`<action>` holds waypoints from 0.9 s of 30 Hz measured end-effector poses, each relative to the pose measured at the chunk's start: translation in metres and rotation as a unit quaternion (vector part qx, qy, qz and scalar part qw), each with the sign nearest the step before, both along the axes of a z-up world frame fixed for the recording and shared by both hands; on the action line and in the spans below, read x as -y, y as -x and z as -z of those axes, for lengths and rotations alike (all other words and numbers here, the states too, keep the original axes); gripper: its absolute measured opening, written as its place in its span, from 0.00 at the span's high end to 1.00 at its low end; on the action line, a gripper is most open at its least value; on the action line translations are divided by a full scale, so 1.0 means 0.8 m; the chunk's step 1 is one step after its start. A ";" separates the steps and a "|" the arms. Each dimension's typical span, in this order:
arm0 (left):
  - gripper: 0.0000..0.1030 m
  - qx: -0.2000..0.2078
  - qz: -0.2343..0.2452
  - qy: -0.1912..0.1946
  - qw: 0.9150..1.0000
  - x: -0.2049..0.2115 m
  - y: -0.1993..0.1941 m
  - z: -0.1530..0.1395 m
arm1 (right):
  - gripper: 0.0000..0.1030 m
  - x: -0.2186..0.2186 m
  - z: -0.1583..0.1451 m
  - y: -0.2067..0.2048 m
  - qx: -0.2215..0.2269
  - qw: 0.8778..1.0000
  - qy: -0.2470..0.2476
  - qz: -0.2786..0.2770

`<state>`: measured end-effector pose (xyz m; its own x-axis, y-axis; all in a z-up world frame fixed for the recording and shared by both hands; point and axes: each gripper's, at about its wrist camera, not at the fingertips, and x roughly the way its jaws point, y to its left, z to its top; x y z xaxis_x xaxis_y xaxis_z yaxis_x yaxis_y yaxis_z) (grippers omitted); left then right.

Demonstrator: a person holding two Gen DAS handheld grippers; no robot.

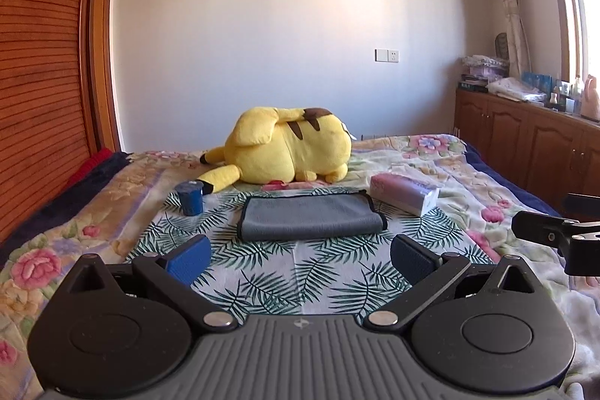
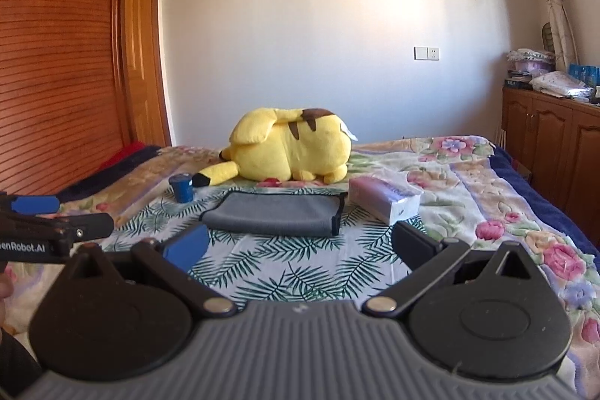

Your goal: Fold towel

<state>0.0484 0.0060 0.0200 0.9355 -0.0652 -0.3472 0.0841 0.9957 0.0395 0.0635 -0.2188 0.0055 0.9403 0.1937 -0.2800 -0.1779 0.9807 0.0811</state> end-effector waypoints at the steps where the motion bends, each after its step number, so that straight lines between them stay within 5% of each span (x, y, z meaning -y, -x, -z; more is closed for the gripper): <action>1: 0.16 0.002 0.000 0.000 1.000 0.000 0.000 -0.001 | 0.00 0.000 -0.001 0.001 0.002 1.000 0.000 0.000; 27: 0.16 0.019 -0.006 -0.002 1.000 0.001 0.005 -0.003 | 0.00 0.005 -0.005 0.007 0.037 0.999 -0.001 0.017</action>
